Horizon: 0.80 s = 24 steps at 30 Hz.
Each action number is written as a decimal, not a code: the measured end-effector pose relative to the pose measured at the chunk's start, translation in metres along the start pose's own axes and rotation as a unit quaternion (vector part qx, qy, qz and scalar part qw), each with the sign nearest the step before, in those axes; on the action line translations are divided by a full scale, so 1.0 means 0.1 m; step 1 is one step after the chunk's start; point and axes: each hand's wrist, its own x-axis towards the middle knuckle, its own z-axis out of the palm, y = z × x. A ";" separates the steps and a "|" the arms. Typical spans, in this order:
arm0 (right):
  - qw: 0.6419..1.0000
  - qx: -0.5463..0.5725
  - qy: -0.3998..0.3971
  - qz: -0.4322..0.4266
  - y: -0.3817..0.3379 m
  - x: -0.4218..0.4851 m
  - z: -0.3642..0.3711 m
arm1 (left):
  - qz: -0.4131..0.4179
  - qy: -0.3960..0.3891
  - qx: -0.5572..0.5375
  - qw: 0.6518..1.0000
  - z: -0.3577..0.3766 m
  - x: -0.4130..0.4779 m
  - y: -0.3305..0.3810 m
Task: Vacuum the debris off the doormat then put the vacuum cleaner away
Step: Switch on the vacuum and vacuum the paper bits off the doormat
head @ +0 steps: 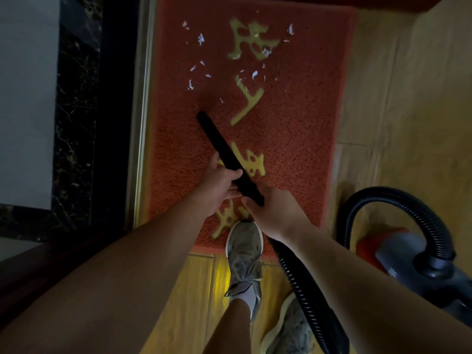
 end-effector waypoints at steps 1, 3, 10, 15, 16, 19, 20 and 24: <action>1.000 0.002 0.003 -0.004 0.00 0.00 0.00 | 0.000 0.001 -0.002 1.000 0.00 0.00 0.01; 1.000 0.005 0.006 -0.014 -0.01 -0.02 -0.01 | -0.001 0.004 -0.006 1.000 0.00 -0.01 0.01; 1.000 -0.004 0.006 -0.002 -0.12 0.09 -0.09 | 0.005 0.007 -0.007 1.000 0.00 0.06 0.19; 1.000 -0.028 0.007 0.003 -0.20 0.27 -0.10 | 0.008 0.008 -0.005 1.000 -0.04 0.16 0.30; 0.999 -0.032 0.006 0.000 -0.22 0.29 -0.10 | 0.006 0.011 -0.006 1.000 -0.05 0.18 0.32; 0.999 -0.050 0.006 -0.013 -0.23 0.31 -0.09 | 0.002 0.012 -0.001 1.000 -0.07 0.20 0.34; 0.998 -0.053 0.007 -0.015 -0.23 0.32 -0.09 | 0.002 0.011 0.001 1.000 -0.08 0.21 0.34; 0.999 -0.040 0.015 -0.023 -0.24 0.34 -0.09 | 0.007 0.012 -0.001 1.000 -0.09 0.24 0.37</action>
